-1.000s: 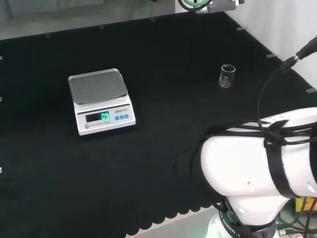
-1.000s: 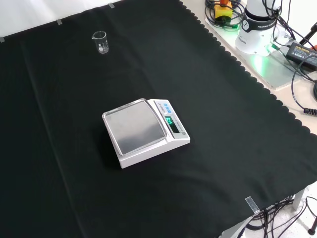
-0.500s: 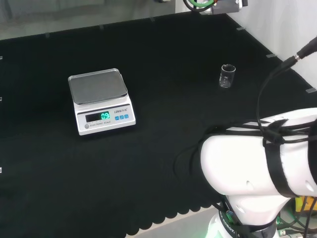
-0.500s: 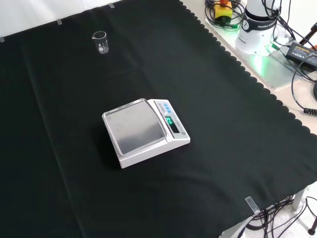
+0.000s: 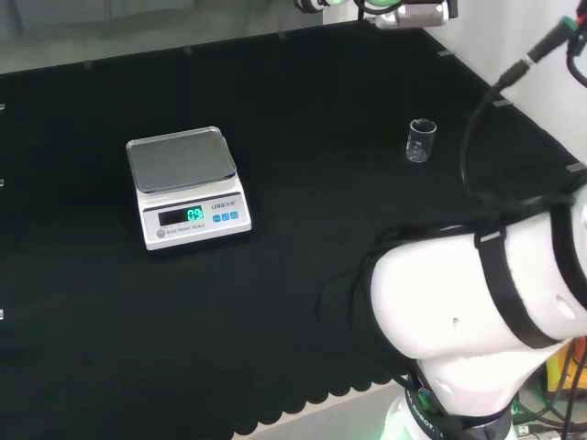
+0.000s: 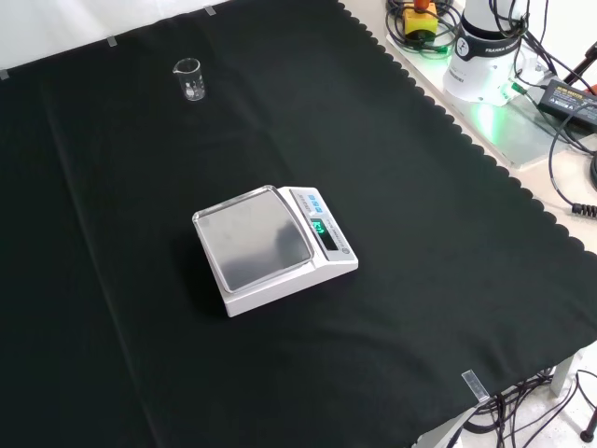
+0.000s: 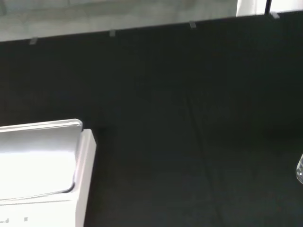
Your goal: Pick up the beaker.
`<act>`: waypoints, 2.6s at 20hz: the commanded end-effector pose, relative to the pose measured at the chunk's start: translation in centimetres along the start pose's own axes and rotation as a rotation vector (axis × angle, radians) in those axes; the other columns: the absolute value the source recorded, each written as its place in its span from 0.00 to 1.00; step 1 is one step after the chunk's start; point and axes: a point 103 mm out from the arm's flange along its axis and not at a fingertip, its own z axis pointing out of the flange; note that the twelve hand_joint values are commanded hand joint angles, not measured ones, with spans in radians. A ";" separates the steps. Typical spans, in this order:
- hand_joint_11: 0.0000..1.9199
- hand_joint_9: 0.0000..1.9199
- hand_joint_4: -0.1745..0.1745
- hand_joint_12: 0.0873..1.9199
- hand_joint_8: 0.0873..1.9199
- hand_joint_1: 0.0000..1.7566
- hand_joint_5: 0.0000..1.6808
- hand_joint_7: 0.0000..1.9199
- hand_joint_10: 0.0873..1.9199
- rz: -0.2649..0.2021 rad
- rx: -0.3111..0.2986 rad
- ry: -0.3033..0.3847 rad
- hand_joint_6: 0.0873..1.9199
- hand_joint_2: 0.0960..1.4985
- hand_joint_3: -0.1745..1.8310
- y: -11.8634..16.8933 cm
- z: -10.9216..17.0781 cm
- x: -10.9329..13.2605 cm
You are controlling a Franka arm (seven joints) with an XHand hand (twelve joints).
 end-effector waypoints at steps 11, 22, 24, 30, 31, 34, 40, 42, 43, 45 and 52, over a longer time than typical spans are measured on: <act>0.09 0.00 0.27 0.80 0.40 0.28 0.14 0.01 0.47 0.146 0.156 0.094 0.00 0.46 0.18 14.3 9.0 -14.8; 0.09 0.00 0.26 0.80 0.40 0.28 0.14 0.02 0.47 0.222 0.276 0.130 0.00 0.46 0.18 17.0 14.9 -19.3; 0.09 0.00 0.26 0.80 0.40 0.28 0.14 0.02 0.47 0.236 0.303 0.137 0.00 0.46 0.18 17.7 16.0 -19.8; 0.09 0.00 0.26 0.79 0.40 0.28 0.15 0.02 0.47 0.272 0.342 0.189 0.00 0.46 0.18 19.6 18.9 -21.3; 0.09 0.00 0.26 0.79 0.40 0.28 0.15 0.02 0.48 0.277 0.346 0.197 0.00 0.46 0.18 19.8 19.3 -21.5; 0.09 0.00 0.25 0.79 0.40 0.28 0.15 0.02 0.48 0.289 0.368 0.206 0.00 0.46 0.18 20.2 20.2 -21.9; 0.09 0.00 0.25 0.79 0.40 0.28 0.15 0.02 0.48 0.321 0.408 0.222 0.00 0.46 0.18 20.6 21.9 -22.5; 0.09 0.00 0.25 0.79 0.40 0.28 0.15 0.02 0.48 0.330 0.426 0.227 0.00 0.46 0.18 20.5 22.5 -22.6; 0.09 0.00 0.25 0.79 0.40 0.28 0.15 0.02 0.48 0.333 0.435 0.231 0.00 0.46 0.18 20.4 22.7 -22.6; 0.09 0.00 0.25 0.79 0.40 0.28 0.15 0.02 0.48 0.339 0.451 0.240 0.00 0.46 0.18 20.1 23.3 -22.6; 0.09 0.00 0.25 0.79 0.41 0.27 0.16 0.02 0.48 0.363 0.508 0.262 0.00 0.46 0.18 19.4 25.6 -22.3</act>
